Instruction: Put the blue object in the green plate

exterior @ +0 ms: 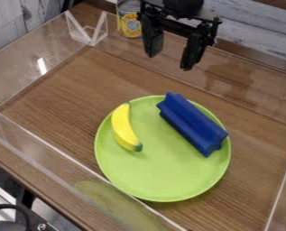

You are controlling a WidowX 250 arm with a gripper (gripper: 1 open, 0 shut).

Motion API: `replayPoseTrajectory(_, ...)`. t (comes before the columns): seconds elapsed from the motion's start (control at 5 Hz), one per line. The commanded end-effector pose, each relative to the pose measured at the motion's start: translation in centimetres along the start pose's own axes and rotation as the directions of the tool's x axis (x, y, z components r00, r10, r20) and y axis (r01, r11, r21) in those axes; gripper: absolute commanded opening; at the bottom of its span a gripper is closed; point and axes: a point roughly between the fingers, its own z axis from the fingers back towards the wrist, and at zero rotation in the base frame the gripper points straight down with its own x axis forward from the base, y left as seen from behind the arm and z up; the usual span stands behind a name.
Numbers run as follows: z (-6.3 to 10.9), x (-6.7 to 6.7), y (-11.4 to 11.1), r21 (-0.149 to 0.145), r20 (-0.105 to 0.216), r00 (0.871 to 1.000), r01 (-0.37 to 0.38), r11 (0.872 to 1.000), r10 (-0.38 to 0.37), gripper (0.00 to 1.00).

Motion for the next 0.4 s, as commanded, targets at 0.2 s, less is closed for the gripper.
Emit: replayPoseTrajectory(0.2,-1.5,-1.1,-2.1,-0.041,0.013,0.975,-0.221,0.974,0.221,1.0)
